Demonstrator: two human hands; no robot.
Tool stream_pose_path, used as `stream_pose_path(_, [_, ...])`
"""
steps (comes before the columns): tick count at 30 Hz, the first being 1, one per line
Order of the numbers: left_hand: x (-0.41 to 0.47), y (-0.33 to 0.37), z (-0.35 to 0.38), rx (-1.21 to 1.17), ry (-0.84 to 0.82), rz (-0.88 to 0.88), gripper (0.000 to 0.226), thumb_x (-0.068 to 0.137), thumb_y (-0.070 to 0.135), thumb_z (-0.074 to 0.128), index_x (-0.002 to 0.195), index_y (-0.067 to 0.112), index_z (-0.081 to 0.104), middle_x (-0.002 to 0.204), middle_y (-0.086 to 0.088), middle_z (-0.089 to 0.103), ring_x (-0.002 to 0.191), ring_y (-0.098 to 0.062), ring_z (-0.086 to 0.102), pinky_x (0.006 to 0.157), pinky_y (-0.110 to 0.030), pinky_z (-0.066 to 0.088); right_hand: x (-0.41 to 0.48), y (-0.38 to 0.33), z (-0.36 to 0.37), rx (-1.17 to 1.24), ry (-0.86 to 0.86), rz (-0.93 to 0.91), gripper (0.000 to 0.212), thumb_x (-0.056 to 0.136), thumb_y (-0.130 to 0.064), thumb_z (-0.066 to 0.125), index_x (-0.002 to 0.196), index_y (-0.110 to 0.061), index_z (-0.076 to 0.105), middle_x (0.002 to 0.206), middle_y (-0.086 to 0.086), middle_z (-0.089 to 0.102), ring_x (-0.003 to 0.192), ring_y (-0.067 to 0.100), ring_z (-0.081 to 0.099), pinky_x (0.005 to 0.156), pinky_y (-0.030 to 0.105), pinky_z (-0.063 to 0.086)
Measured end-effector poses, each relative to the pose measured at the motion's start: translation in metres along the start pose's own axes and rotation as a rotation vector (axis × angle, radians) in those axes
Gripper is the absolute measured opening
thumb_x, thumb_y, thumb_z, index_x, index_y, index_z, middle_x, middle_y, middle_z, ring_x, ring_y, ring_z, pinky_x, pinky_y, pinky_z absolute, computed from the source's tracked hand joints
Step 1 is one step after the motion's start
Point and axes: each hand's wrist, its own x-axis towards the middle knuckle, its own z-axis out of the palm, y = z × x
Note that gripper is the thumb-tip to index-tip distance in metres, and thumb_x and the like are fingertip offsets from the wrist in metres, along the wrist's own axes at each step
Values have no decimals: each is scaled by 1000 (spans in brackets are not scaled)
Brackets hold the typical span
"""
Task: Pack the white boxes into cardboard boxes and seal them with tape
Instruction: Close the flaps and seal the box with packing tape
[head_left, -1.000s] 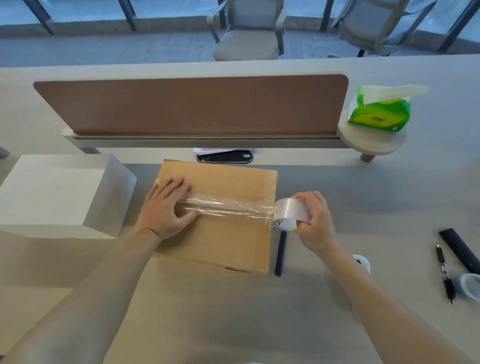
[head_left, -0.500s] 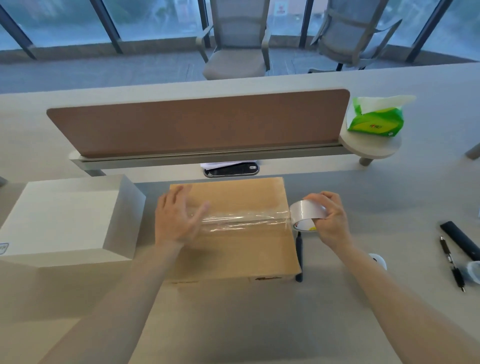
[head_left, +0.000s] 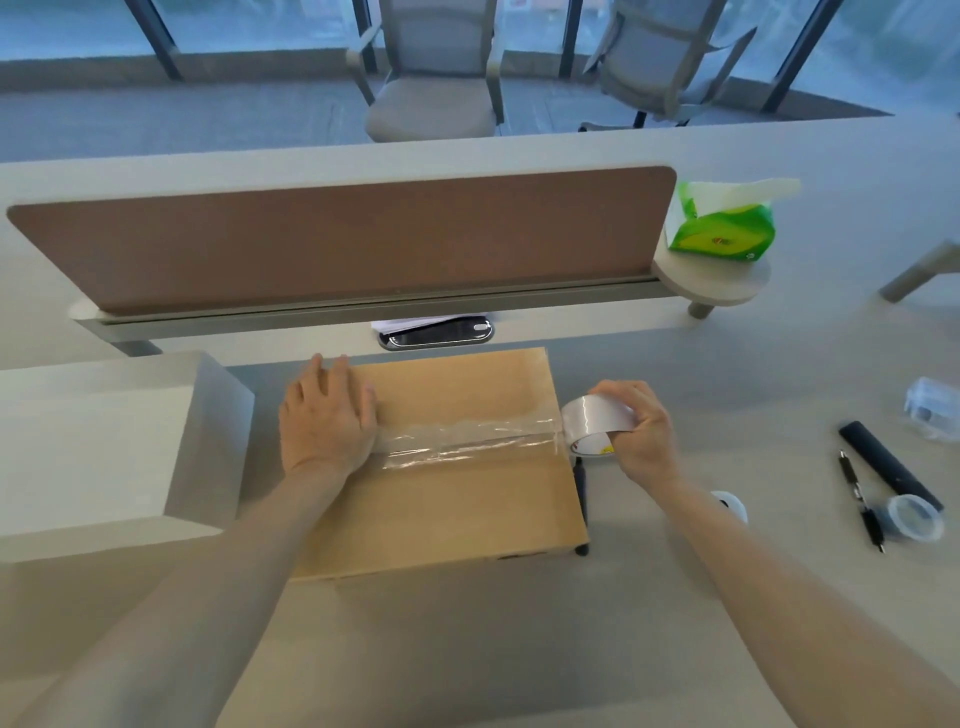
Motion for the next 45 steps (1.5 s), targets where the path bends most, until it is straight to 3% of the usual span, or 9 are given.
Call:
stream_pose_path(6, [4,37,-18,-155,99,166,68,93,50,36,140,3,51,147,-21,48,139,-41,37,117,-48,28,-1,-3,-3,-1,-29,-7,65,56,-6,54,87,-62,62,103,-13,55,95,4,52,82,25,46])
stream_pose_path(12, [-4,72,4,-43,-127,155,80,93,67,14,157,21,25,166,-9,17,154,-27,6,124,-43,3,-3,-1,-2,24,-25,-20,58,58,-4,52,90,-51,64,102,-10,55,99,8,54,86,39,51])
stream_pose_path(16, [-5,74,13,13,-28,171,75,95,66,16,150,21,40,156,-9,38,147,-28,25,123,-46,13,0,8,0,7,-1,-39,83,61,16,52,92,-60,63,103,-8,57,101,10,56,86,32,49])
stream_pose_path(21, [-5,73,21,25,61,202,66,96,60,27,142,19,50,144,-9,51,137,-31,38,118,-49,23,0,8,1,-14,3,-59,62,63,8,53,95,-44,64,100,-2,57,94,-2,52,80,16,43])
stream_pose_path(25, [-5,75,18,-80,78,230,56,97,50,35,128,14,63,136,-9,60,129,-33,48,112,-50,33,3,10,-1,-38,-19,-63,71,63,23,53,97,-38,65,101,-7,55,94,-1,51,79,6,38])
stream_pose_path(28, [-13,79,8,-199,203,322,48,98,40,40,116,8,70,126,-8,65,121,-32,55,107,-46,40,1,8,-2,-33,-10,-61,67,65,23,56,100,-34,65,103,-6,55,97,8,50,78,9,38])
stream_pose_path(32, [-7,117,-9,-335,104,321,52,91,40,41,118,5,68,130,-12,61,124,-31,50,109,-38,34,0,9,0,-14,-40,-66,65,67,20,57,101,-35,64,103,-5,55,100,17,52,77,18,40])
stream_pose_path(38, [-14,159,19,-184,-140,214,74,93,63,18,147,19,44,161,-11,31,149,-29,19,123,-40,11,0,13,0,29,-46,-73,63,61,7,52,99,-41,65,98,-13,55,96,16,56,76,23,41])
stream_pose_path(45, [-17,162,34,-58,5,199,68,95,60,22,143,21,50,146,-7,48,139,-30,33,117,-43,21,4,13,-2,-20,-77,-91,55,61,-3,50,102,-35,69,94,-6,51,92,20,54,73,22,40])
